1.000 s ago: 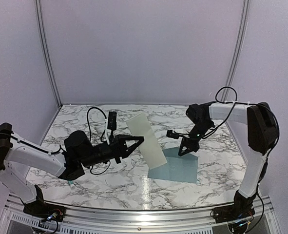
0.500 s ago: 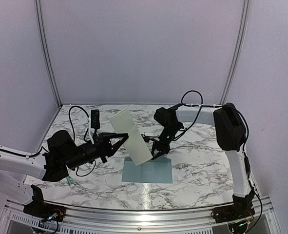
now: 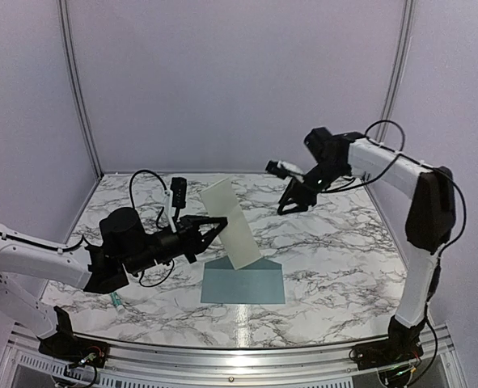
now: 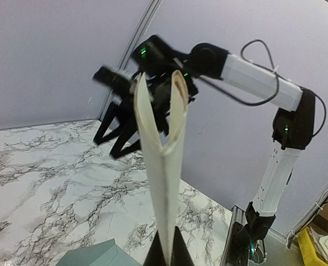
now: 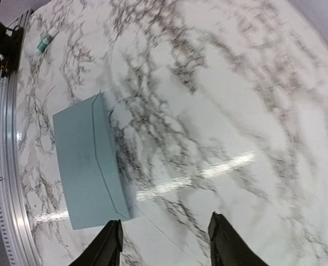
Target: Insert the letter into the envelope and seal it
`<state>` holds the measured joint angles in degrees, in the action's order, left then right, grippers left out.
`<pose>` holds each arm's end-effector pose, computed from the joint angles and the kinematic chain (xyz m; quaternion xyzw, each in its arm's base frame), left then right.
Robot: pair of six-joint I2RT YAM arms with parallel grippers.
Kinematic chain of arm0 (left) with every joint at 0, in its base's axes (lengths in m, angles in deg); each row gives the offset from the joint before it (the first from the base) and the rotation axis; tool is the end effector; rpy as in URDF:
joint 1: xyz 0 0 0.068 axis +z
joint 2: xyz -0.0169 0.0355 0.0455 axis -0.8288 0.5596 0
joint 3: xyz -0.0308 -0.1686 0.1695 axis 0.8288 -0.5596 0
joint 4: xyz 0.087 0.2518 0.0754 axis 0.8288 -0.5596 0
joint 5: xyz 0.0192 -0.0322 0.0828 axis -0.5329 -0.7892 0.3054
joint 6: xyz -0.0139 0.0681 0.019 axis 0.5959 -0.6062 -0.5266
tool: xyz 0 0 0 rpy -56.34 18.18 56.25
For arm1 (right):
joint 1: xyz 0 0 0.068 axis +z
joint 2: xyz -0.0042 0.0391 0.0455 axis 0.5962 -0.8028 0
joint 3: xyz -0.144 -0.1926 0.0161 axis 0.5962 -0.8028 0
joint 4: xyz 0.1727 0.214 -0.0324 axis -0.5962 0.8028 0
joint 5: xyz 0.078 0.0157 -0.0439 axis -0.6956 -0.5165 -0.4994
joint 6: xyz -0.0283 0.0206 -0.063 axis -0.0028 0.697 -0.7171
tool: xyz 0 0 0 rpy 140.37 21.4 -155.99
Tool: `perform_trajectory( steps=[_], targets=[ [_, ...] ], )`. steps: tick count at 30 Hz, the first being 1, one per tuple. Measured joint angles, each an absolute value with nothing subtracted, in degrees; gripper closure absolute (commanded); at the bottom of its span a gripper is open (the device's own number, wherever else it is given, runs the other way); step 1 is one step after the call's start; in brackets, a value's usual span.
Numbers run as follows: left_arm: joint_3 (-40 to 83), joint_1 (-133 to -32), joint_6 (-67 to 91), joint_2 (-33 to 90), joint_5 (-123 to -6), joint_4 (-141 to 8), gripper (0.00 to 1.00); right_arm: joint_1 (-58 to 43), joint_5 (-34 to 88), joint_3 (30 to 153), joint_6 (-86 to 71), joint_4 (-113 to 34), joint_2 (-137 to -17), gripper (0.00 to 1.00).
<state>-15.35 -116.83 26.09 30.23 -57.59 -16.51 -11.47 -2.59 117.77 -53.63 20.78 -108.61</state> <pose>0.1621 -0.2933 0.2313 0.2017 0.6094 -0.5299 0.5541 0.3606 0.2085 0.2215 -0.5429 0.7653 0.2898 0.1888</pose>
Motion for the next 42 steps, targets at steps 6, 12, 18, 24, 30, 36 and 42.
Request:
perform_trajectory(
  steps=[6,12,18,24,30,36,42],
  targets=[
    [-8.98,-116.13,25.72,37.18,-57.42,-17.67,1.0,-18.38,-2.57,114.49,-48.85,11.92,-90.53,0.01],
    [-3.56,-113.99,27.31,43.15,-59.41,-18.11,1.0,-22.73,-14.13,104.59,-43.91,4.16,-82.93,0.14],
    [-0.4,-113.01,28.8,47.41,-64.11,-17.52,1.0,-23.3,-23.55,100.87,-45.54,6.87,-87.27,0.23],
    [0.22,-112.7,31.27,50.62,-69.04,-14.85,1.0,-16.76,-26.5,100.24,-48.12,10.7,-90.2,0.23],
    [0.24,-112.11,34.61,52.02,-72.54,-9.82,1.0,-11.87,-27.09,98.92,-48.3,10.87,-90.4,0.25],
    [0.24,-111.45,37.19,52.22,-74.4,-5.15,1.0,-10.75,-27.18,98.22,-48.36,10.85,-90.68,0.33],
    [0.26,-111.41,38.39,53.09,-75.34,-3.09,1.0,-8.98,-28.07,98.09,-47.95,10.85,-91.1,0.45]
  ],
)
